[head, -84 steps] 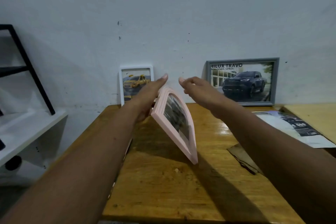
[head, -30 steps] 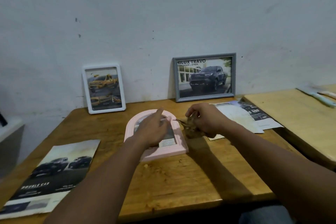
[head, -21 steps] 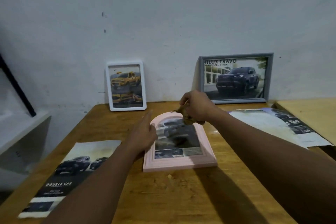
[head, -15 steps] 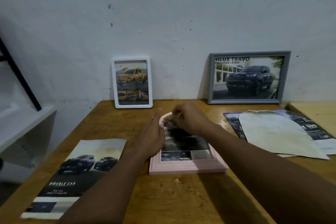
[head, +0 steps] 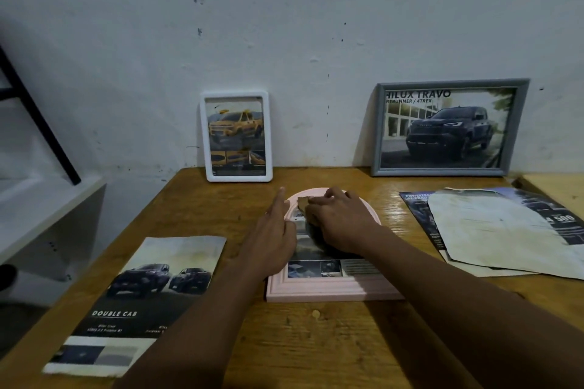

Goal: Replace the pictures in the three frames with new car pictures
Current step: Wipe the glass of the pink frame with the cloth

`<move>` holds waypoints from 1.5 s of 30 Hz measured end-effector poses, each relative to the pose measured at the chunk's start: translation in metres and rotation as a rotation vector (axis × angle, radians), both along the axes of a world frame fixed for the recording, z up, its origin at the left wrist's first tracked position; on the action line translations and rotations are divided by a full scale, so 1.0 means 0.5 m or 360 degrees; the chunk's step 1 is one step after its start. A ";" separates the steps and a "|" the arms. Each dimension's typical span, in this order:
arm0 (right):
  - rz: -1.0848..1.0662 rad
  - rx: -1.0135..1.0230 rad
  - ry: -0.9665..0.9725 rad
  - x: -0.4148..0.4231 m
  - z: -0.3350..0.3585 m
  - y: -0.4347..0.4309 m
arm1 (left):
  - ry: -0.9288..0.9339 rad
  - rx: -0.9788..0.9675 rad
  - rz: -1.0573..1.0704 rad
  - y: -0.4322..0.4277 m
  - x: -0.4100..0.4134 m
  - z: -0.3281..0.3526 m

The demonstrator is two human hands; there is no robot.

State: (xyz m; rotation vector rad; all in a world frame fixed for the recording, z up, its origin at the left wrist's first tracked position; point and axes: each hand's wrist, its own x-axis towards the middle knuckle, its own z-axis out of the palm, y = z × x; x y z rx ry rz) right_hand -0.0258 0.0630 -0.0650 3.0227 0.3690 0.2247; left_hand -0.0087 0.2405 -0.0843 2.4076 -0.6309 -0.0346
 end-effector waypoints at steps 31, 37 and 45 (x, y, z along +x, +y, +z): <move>-0.0117 0.0999 0.0337 -0.086 0.020 0.075 | 0.0210 -0.0120 0.0268 -0.012 0.006 -0.004; -0.0152 0.0882 0.0234 -0.092 0.014 0.036 | 0.0222 -0.0155 0.0284 -0.011 0.001 -0.002; 0.0100 0.0672 0.0369 -0.109 0.020 0.018 | 0.0215 -0.0104 0.0296 -0.012 -0.008 0.009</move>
